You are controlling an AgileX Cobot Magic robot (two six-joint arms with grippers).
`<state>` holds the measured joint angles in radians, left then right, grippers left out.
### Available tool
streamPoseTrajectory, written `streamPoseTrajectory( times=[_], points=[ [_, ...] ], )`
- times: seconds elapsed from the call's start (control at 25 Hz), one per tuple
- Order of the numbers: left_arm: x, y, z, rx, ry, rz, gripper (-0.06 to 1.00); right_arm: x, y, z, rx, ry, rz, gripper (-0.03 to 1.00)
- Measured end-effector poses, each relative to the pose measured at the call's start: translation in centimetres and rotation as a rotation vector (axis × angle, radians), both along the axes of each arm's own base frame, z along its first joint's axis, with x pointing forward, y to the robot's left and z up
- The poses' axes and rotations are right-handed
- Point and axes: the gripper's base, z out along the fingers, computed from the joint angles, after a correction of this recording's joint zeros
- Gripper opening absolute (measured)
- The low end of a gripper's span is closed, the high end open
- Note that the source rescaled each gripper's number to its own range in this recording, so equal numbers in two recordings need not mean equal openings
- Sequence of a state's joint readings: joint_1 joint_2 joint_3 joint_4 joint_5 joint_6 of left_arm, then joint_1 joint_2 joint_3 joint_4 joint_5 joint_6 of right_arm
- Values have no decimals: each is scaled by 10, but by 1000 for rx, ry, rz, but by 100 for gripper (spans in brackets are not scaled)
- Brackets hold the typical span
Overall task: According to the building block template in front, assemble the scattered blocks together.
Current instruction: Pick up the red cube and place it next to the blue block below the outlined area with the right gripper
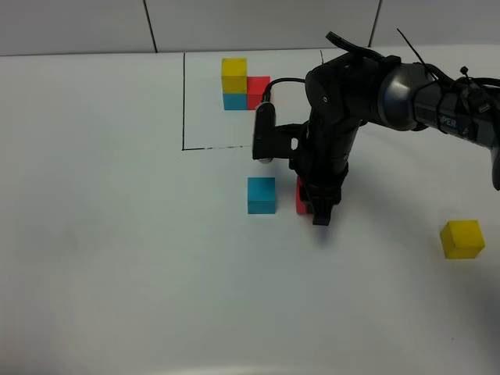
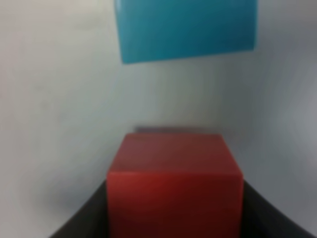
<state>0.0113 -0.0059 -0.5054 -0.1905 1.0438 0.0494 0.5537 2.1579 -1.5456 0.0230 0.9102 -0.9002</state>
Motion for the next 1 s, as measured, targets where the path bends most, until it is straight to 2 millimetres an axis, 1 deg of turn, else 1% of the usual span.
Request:
streamPoseTrajectory(
  times=[0.36, 0.44, 0.56, 0.64, 1.0],
  points=[
    [0, 0, 0, 0, 0, 0, 96, 1, 4, 0, 46, -4, -13, 2],
    [0, 0, 0, 0, 0, 0, 96, 1, 4, -2, 44, -2, -7, 2],
    [0, 0, 0, 0, 0, 0, 96, 1, 5, -13, 30, 20, -4, 2],
    [0, 0, 0, 0, 0, 0, 96, 3, 6, -17, 22, 32, -1, 2],
    [0, 0, 0, 0, 0, 0, 96, 11, 11, -17, 28, 35, 11, 2]
  ],
)
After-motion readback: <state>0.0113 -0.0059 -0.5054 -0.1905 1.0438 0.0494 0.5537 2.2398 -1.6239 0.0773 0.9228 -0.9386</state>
